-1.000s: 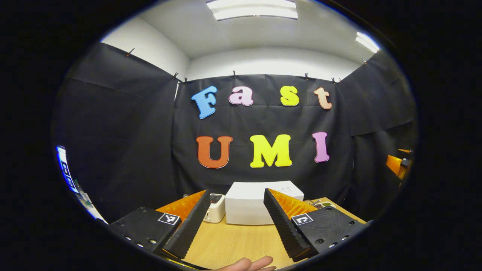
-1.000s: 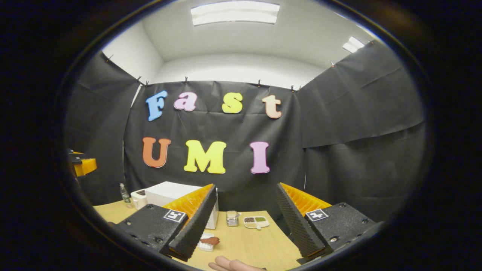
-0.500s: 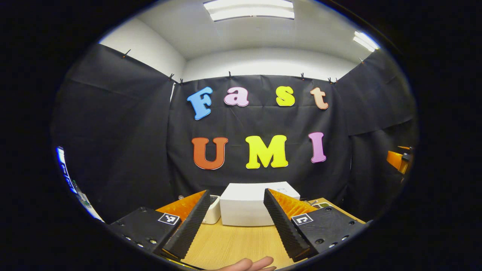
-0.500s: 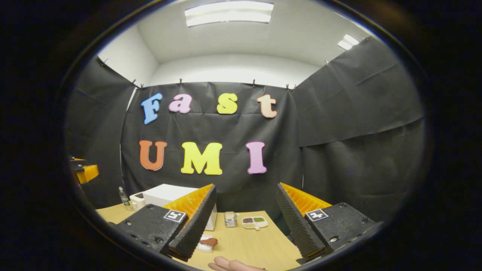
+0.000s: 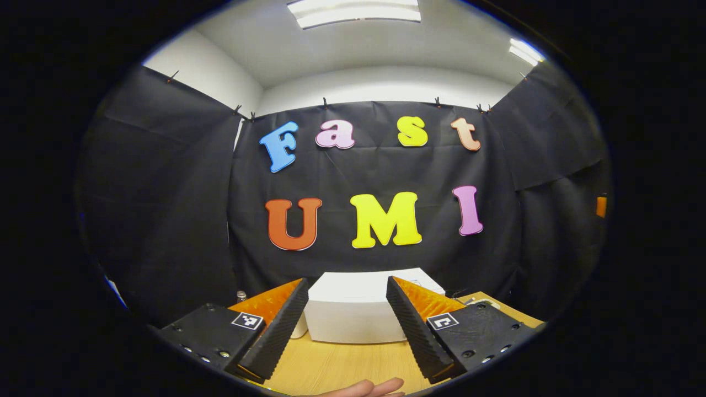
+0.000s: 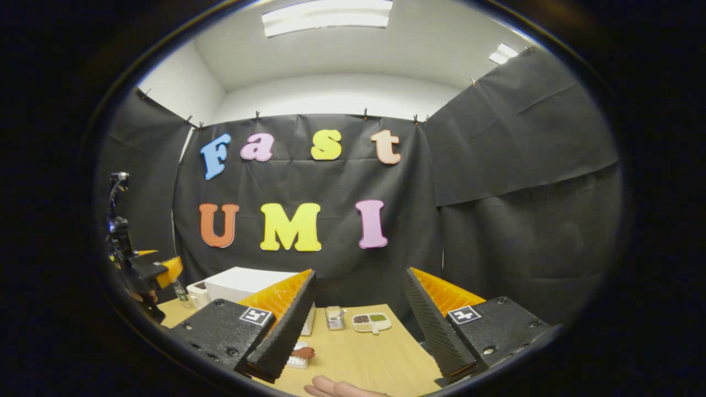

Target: Open the microwave oven with the left hand, put the food in, and close the microwave oven.

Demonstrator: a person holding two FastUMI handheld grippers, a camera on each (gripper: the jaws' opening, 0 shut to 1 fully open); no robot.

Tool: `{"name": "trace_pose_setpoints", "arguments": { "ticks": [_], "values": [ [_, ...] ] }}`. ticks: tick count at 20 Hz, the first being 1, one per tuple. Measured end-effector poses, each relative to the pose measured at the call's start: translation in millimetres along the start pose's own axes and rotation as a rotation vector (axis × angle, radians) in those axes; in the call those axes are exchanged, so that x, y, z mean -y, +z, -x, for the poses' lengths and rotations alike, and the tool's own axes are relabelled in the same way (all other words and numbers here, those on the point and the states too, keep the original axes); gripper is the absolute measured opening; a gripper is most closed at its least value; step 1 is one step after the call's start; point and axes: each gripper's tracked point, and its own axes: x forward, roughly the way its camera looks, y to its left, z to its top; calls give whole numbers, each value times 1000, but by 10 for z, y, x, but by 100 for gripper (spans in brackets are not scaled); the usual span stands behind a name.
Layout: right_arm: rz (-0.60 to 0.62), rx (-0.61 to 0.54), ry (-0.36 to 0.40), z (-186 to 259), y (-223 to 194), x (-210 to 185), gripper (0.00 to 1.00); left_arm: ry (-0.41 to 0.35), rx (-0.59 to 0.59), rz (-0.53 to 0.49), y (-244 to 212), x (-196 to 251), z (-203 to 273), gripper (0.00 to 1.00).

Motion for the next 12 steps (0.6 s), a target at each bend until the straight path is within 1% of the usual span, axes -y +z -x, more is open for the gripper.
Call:
{"name": "trace_pose_setpoints", "arguments": {
  "ticks": [3,5,9,10,11,12],
  "values": [
    [-9,1,-17,-50,-57,139,92,-39,-73,55,-426,254,-375,92],
    [-10,1,-29,-73,-100,218,92,-61,-109,68,-710,420,-629,92],
    [-7,-3,-31,-110,-190,306,92,-90,-139,89,-1195,705,-1043,93],
    [-5,-3,-29,-122,-206,318,100,-99,-153,91,-1343,774,-1129,92],
    [-3,0,-30,-122,-227,337,92,-111,-168,90,-1489,857,-1197,92],
    [2,5,-31,-135,-234,353,92,-125,-186,96,-1644,948,-1253,93]
  ]
}}
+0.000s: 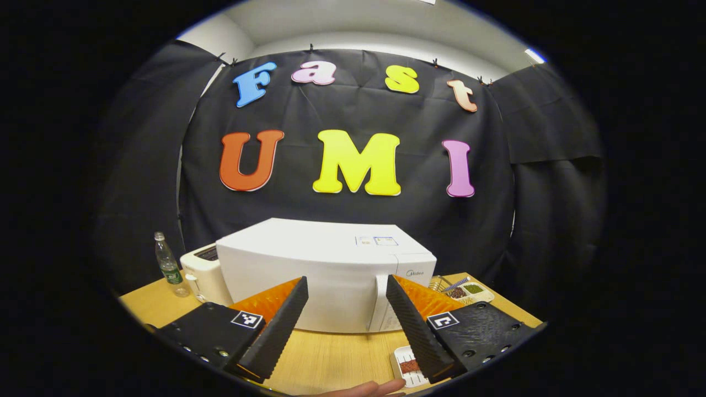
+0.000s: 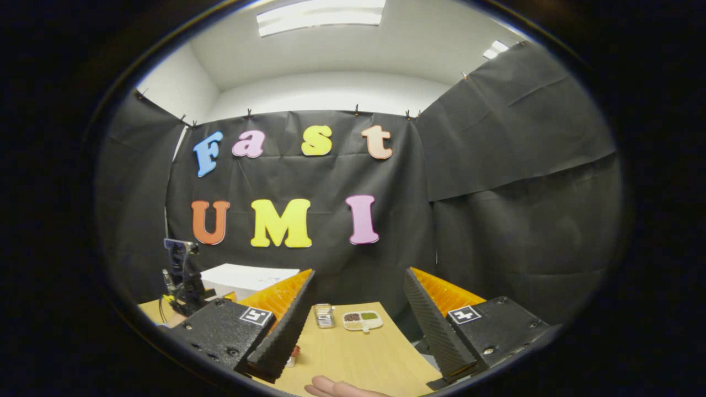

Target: Open the microwave oven with the left hand, put the food in, and close the microwave oven.

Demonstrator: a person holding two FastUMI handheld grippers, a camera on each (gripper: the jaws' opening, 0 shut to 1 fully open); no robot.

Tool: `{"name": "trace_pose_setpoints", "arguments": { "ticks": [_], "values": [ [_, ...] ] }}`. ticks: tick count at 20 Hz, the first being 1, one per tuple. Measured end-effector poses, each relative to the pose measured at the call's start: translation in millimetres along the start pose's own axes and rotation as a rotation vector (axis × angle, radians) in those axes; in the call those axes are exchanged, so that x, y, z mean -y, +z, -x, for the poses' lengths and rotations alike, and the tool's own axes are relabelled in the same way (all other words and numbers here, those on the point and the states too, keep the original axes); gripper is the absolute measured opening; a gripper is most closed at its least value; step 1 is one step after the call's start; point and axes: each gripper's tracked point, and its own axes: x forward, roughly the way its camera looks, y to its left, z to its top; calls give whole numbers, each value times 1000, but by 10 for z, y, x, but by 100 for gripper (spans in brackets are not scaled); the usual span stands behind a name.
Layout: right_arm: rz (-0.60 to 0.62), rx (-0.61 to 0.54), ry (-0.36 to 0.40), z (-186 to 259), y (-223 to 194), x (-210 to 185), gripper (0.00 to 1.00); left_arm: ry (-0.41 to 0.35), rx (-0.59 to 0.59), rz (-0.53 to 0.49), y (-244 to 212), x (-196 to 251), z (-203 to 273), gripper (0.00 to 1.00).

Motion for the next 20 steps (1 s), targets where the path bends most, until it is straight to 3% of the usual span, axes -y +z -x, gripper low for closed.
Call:
{"name": "trace_pose_setpoints", "arguments": {
  "ticks": [2,3,4,5,6,7,8,9,18,20],
  "values": [
    [13,8,-10,-37,-36,37,92,-11,-32,3,-271,81,-159,92],
    [17,5,-11,-50,-67,42,100,-11,-44,9,-391,116,-225,92],
    [17,-3,-7,-60,-111,39,92,-10,-43,15,-466,148,-289,92],
    [16,-13,-2,-79,-162,38,92,-19,-39,27,-518,195,-354,93],
    [16,-22,2,-100,-201,46,100,-30,-38,37,-572,252,-415,93],
    [20,-32,4,-122,-253,56,92,-29,-40,44,-619,281,-478,92],
    [24,-38,2,-147,-281,79,100,-24,-44,45,-673,284,-554,92],
    [28,-42,-2,-167,-309,104,92,-29,-54,39,-728,317,-626,92],
    [41,-91,-18,-315,-614,281,92,3,-19,-13,-848,370,-1088,92],
    [34,-98,-19,-329,-648,304,92,23,-3,-7,-850,367,-1133,83]
  ]
}}
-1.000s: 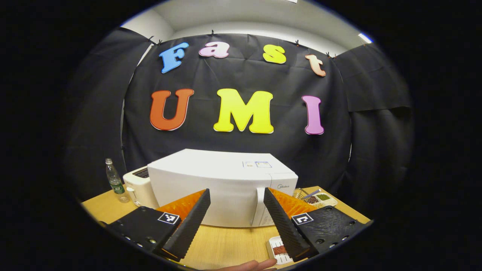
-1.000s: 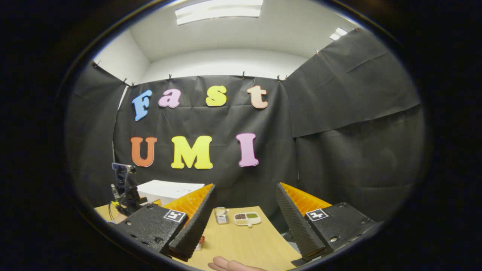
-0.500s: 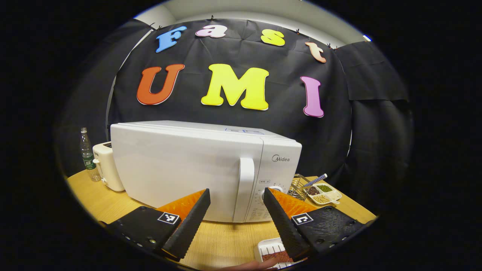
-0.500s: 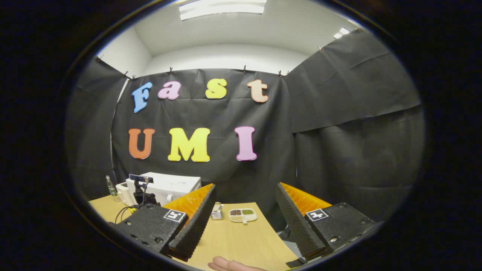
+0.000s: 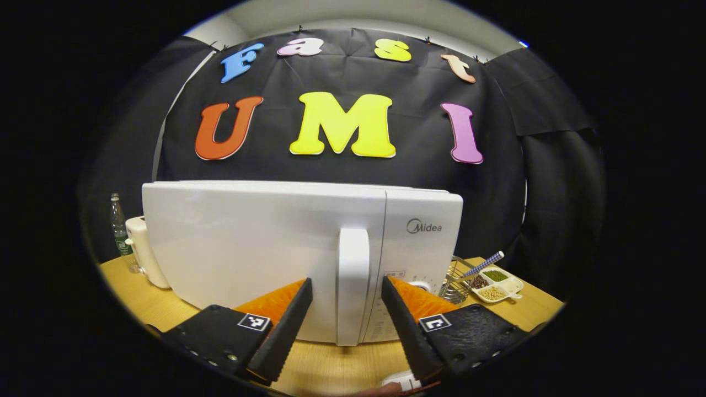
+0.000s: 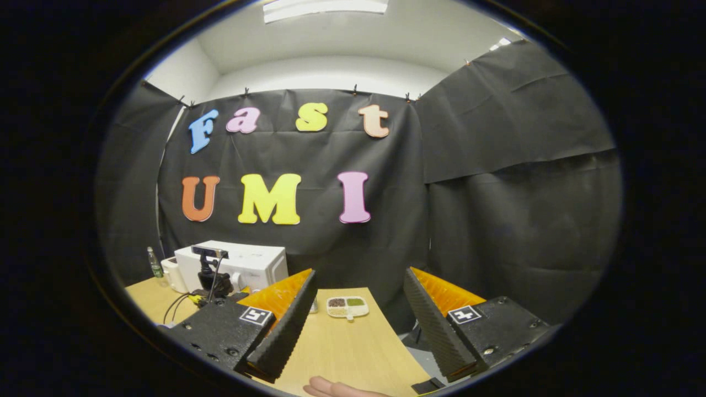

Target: Open the microwave oven with the left hand, put the food in, and close the microwave oven.

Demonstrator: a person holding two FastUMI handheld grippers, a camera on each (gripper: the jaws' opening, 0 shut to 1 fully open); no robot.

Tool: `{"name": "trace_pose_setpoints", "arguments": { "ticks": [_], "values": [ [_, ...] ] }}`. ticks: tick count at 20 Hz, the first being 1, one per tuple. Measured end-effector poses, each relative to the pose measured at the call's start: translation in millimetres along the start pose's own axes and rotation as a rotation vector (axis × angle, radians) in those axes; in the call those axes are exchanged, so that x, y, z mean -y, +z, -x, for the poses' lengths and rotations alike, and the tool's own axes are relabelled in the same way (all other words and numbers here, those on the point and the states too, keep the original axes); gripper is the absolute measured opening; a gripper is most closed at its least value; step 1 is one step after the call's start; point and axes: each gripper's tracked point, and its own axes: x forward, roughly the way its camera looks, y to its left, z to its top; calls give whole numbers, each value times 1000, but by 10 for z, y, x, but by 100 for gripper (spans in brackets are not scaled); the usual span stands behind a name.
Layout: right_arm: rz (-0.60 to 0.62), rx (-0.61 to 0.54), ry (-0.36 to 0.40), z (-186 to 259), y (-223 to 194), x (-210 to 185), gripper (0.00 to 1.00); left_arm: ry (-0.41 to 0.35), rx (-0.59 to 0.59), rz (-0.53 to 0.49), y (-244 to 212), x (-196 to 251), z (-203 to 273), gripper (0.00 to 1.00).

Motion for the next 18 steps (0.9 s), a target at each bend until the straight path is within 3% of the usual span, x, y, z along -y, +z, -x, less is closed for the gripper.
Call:
{"name": "trace_pose_setpoints", "arguments": {
  "ticks": [1,2,3,4,5,8,9,11,12,13,18],
  "values": [
    [-4,-6,1,-13,-29,2,92,3,11,5,3,27,12,74],
    [-7,-11,3,-16,-36,-2,92,4,14,0,-4,42,19,53],
    [-7,-16,5,-14,-50,-5,92,7,12,-21,0,25,3,18],
    [-5,-20,5,-3,-53,-2,92,11,-5,-41,-48,15,4,28],
    [-2,-20,6,17,-50,-6,92,10,-15,-45,-70,12,15,23],
    [12,8,-6,90,43,34,92,-21,-45,-25,-86,35,39,20],
    [12,14,-18,108,52,64,92,-35,-55,-23,-97,33,41,13],
    [5,15,-18,154,65,51,92,-51,-91,-16,-118,31,61,13],
    [3,13,-13,181,61,38,100,-53,-101,-9,-120,39,81,13],
    [2,14,-12,190,65,39,92,-54,-108,-7,-125,40,100,13],
    [-1,19,-4,259,70,32,92,-38,-130,-31,-162,-16,369,12]
  ]
}}
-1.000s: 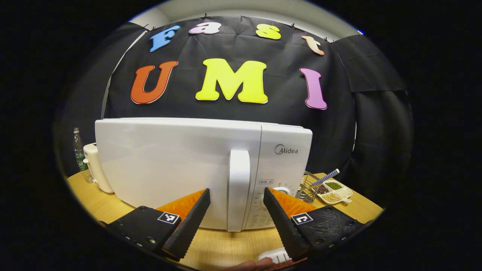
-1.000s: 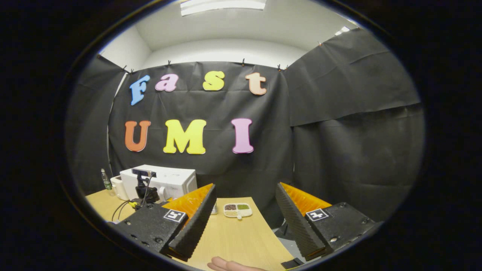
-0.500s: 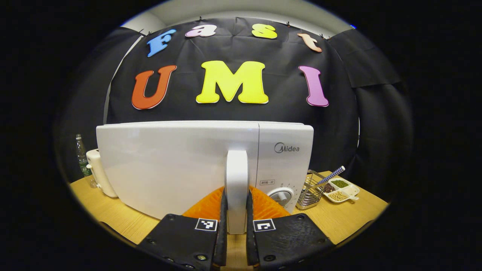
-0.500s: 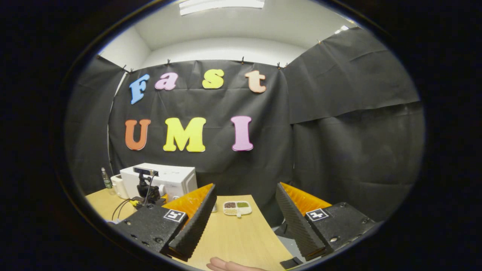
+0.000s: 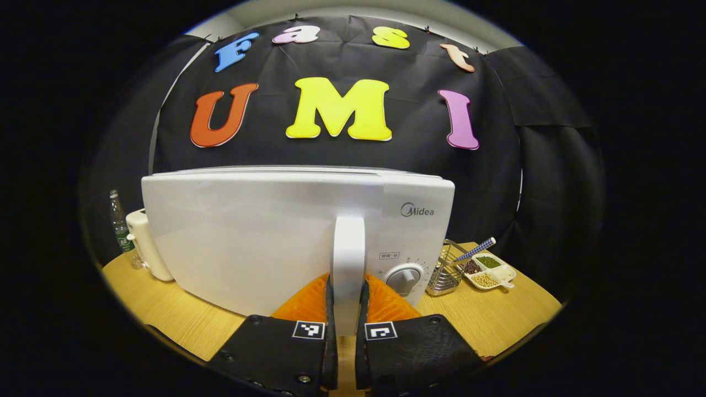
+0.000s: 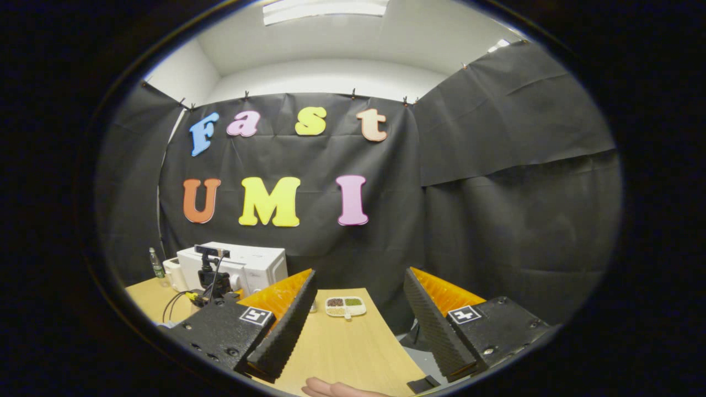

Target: Open the microwave oven with the left hand, put the food in, and close the microwave oven.

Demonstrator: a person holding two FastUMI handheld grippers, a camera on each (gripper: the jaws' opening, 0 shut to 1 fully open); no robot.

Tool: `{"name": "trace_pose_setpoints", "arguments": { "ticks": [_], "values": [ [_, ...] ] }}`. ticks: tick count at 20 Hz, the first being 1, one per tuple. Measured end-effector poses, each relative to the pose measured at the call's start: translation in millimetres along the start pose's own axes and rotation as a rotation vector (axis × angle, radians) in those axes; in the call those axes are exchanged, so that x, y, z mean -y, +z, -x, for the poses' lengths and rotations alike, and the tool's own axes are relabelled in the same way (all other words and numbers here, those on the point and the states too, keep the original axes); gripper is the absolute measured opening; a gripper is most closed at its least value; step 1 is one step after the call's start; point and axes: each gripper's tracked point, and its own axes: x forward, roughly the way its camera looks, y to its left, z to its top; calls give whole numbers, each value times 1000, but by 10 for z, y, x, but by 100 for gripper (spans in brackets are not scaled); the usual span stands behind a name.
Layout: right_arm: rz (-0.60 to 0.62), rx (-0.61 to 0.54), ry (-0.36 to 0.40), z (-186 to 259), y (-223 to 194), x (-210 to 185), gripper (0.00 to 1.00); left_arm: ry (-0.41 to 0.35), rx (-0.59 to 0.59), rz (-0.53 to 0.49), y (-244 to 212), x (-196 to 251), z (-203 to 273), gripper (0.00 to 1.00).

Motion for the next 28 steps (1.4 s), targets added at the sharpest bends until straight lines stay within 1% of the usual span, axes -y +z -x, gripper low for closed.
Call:
{"name": "trace_pose_setpoints", "arguments": {
  "ticks": [3,5,8,11,13,14,17,20,21,26,27,28],
  "values": [
    [-10,-13,14,22,-49,-48,92,-52,20,11,-36,-27,292,12],
    [-18,-22,23,46,-81,-103,92,-69,20,2,-89,-89,506,12],
    [-23,-28,47,130,-93,-235,92,-107,54,-17,-124,-199,785,12],
    [-6,-18,60,219,-70,-364,92,-117,44,-25,-203,-355,1058,12],
    [6,-14,76,278,-67,-474,92,-100,45,-38,-224,-465,1227,12],
    [8,-12,84,292,-60,-528,100,-93,44,-37,-250,-529,1303,12],
    [7,-14,107,343,-74,-666,100,-83,57,-47,-289,-722,1552,12],
    [9,-23,121,343,-103,-778,100,-53,74,-47,-355,-1037,1826,12],
    [9,-28,125,340,-119,-813,92,-41,85,-45,-363,-1152,1917,12],
    [-5,-46,152,376,-124,-1027,92,37,93,-31,-437,-1819,2282,12],
    [-17,-37,154,391,-82,-1057,92,55,94,-35,-455,-1973,2344,15],
    [-24,-27,159,414,-41,-1107,92,71,91,-40,-457,-2134,2411,15]
  ]
}}
